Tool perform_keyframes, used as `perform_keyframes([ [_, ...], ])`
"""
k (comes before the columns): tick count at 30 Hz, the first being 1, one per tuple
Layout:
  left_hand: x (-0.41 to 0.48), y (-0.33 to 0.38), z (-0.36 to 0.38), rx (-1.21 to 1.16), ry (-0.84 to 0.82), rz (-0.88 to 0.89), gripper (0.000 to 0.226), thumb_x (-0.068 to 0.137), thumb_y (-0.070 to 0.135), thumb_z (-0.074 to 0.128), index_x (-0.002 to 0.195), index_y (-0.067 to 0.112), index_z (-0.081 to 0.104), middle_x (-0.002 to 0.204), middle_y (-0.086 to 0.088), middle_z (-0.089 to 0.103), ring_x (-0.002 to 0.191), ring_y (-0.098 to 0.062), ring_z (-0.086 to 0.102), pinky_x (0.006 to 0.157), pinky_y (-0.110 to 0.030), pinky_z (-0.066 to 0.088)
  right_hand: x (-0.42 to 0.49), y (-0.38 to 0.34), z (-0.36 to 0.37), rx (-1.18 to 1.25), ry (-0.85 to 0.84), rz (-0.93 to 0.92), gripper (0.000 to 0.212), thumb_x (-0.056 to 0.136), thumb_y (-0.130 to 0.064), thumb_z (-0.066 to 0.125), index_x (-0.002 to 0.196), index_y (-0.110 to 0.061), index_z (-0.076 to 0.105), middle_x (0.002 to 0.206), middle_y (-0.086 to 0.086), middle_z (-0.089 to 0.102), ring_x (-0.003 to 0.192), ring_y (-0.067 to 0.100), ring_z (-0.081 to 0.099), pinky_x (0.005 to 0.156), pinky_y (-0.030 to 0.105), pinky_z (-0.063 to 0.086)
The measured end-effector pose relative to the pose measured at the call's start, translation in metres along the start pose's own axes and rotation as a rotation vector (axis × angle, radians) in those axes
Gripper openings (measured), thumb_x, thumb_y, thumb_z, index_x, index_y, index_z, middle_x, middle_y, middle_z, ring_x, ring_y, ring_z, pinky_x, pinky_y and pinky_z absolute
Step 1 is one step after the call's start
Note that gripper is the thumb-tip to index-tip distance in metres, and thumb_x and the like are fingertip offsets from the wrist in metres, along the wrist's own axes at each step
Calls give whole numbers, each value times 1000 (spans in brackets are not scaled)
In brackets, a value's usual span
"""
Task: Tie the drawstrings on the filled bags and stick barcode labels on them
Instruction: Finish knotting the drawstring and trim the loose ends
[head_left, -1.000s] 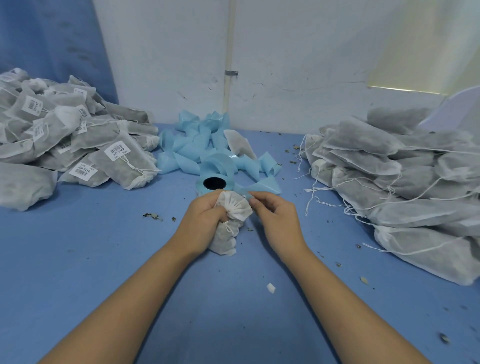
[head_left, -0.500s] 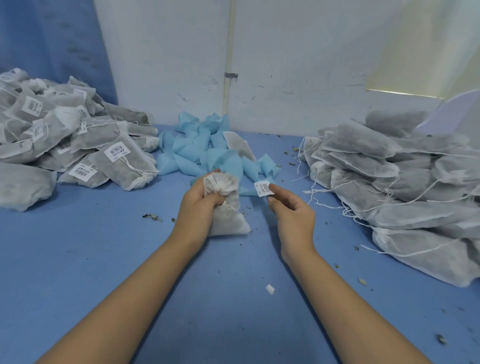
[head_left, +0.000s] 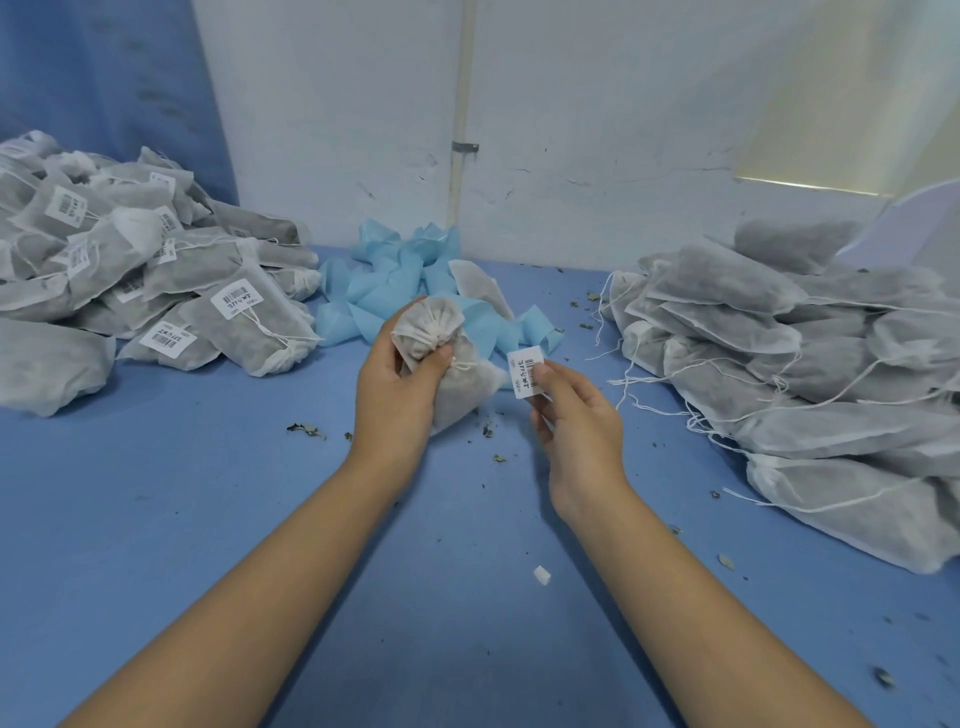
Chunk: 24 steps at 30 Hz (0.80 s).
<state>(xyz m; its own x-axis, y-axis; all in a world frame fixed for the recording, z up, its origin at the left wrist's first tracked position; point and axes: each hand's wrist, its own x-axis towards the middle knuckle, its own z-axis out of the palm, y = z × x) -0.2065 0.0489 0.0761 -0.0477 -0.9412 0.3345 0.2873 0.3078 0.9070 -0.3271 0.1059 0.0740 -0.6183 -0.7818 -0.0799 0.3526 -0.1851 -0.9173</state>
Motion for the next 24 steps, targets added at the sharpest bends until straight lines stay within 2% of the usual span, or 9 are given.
perform_keyframes([
  [4,0,1,-1,94,11,91,42,89,9,63,125,29,53,117,16,61,106,8,57,87,-8,44,-7,-4,9,237,-97,108,4,87,-15,67,90,-17,66,77,-4,71,63,4,65,53,14,46],
  [7,-3,2,1,107,-10,137,45,89,6,62,128,27,52,120,14,61,111,3,57,94,-14,45,-14,-1,17,225,-169,159,9,86,-15,67,96,-15,65,76,-3,71,60,4,64,52,14,47],
  [12,-5,3,4,88,-39,172,45,88,5,63,125,29,52,102,31,63,99,11,60,80,-7,45,-22,6,22,113,-181,225,7,87,-16,68,94,-15,68,77,-5,73,60,2,64,54,12,46],
  [17,-6,3,6,20,-41,160,33,90,8,62,121,15,55,103,16,65,91,9,62,75,-7,46,-22,10,23,98,-170,263,4,87,-18,68,90,-16,69,79,-4,74,67,6,67,58,14,47],
  [20,-5,2,6,-39,-34,131,17,91,7,61,103,20,59,89,14,67,81,6,64,69,-10,47,-24,9,23,44,-201,264,5,87,-20,68,90,-16,69,76,-5,74,66,6,68,55,13,47],
  [24,-4,0,5,13,-52,138,17,90,8,62,93,25,60,80,18,68,76,7,62,66,-9,46,-23,9,22,-167,-159,195,11,85,-25,71,82,-16,65,65,-9,67,57,5,60,50,15,40],
])
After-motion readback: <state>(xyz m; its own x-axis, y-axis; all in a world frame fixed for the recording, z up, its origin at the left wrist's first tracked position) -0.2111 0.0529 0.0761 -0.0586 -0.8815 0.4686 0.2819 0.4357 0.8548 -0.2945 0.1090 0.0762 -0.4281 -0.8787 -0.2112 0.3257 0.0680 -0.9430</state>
